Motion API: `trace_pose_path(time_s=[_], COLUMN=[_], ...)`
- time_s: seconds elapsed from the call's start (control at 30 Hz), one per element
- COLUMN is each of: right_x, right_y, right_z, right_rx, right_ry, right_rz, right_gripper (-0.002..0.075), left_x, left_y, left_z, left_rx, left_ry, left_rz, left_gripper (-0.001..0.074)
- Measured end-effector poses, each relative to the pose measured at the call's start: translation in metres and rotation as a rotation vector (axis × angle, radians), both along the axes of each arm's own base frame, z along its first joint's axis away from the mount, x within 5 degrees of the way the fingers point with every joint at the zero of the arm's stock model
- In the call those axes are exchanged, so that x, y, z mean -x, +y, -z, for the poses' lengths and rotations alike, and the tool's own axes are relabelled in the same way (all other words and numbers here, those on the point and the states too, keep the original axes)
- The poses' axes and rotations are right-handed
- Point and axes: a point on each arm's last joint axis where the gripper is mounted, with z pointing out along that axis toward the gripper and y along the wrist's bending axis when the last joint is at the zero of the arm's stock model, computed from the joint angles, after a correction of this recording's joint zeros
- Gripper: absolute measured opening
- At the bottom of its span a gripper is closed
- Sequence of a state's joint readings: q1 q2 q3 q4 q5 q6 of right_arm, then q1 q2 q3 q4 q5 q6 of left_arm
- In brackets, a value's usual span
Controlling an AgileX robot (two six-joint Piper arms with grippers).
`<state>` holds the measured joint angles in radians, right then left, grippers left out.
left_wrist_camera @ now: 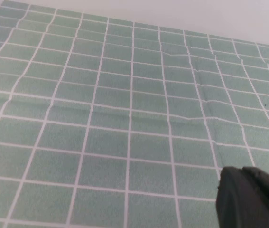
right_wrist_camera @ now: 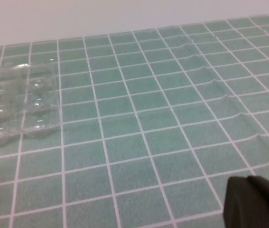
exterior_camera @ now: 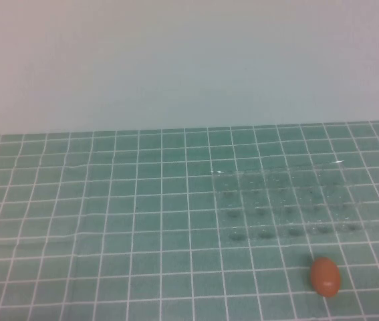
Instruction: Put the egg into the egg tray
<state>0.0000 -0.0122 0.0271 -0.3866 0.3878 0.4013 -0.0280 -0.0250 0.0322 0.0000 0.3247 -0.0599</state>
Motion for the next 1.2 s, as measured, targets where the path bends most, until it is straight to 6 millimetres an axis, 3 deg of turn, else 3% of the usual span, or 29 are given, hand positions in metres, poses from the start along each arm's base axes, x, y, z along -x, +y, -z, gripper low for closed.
trace_pose_path(time_s=[0.87,1.07,1.2], right_x=[-0.003,-0.006,-0.006], right_y=[0.003,0.009,0.017], right_z=[-0.008,-0.023,-0.043], right_rx=[-0.021,-0.022,-0.052], right_ry=[-0.101,-0.265,-0.489], right_rz=[-0.032,-0.097,-0.182], right_gripper=[-0.0001,-0.0001,-0.0001], left_x=[0.0,0.0,0.0], left_y=[0.0,0.0,0.0], left_z=[0.0,0.0,0.0], left_rx=[0.0,0.0,0.0], left_ry=[0.0,0.0,0.0], left_rz=[0.0,0.0,0.0], left_gripper=[-0.0001,-0.0001,-0.0001])
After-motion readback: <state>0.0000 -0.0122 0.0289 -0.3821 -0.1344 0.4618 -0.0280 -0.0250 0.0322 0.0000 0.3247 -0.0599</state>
